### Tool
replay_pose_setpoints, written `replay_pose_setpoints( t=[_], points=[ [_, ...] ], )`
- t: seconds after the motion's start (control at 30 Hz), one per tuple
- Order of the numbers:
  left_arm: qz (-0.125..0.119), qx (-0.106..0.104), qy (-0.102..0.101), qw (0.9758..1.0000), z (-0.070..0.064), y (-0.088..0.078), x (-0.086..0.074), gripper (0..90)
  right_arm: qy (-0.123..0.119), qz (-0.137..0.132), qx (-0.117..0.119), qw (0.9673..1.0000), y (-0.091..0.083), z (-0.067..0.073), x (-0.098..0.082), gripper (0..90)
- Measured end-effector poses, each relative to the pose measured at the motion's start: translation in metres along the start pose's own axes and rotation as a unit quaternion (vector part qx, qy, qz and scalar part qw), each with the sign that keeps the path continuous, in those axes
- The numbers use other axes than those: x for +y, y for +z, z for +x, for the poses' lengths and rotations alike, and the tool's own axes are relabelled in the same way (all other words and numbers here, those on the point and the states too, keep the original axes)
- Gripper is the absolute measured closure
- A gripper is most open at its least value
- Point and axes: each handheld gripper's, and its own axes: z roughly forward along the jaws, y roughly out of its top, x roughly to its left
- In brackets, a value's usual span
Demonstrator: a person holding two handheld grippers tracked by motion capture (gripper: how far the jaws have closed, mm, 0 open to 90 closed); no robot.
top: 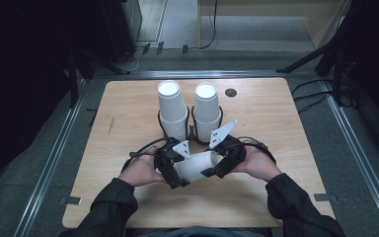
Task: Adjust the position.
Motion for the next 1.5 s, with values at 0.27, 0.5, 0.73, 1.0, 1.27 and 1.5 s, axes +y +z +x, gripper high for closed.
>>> replay_pose_setpoints(
  t=[0.27, 0.5, 0.73, 1.0, 1.27, 1.5],
  points=[
    [-0.050, -0.003, -0.030, 0.9983, 0.009, -0.015, -0.007, 0.0, 0.008, -0.017, -0.009, 0.9998, -0.016, 0.003, -0.008, 24.5],
    [-0.083, -0.006, -0.043, 0.9955, 0.011, -0.022, -0.017, 0.0, 0.029, -0.027, -0.013, 0.9991, -0.026, -0.001, -0.017, 24.4],
    [-0.100, -0.013, -0.074, 0.9922, 0.020, -0.022, -0.026, 0.0, 0.045, -0.035, -0.014, 0.9983, -0.031, -0.004, -0.023, 24.5],
    [-0.127, -0.011, -0.080, 0.9886, 0.024, -0.021, -0.026, 0.0, 0.054, -0.073, -0.018, 0.9957, -0.045, -0.005, -0.027, 24.5],
    [-0.146, -0.031, -0.090, 0.9847, 0.025, -0.017, -0.021, 0.0, 0.059, -0.113, -0.019, 0.9917, -0.054, -0.003, -0.021, 24.5],
    [-0.159, -0.057, -0.084, 0.9820, 0.022, -0.010, -0.012, 0.0, 0.062, -0.142, -0.014, 0.9878, -0.058, 0.000, -0.017, 24.5]
  ],
)
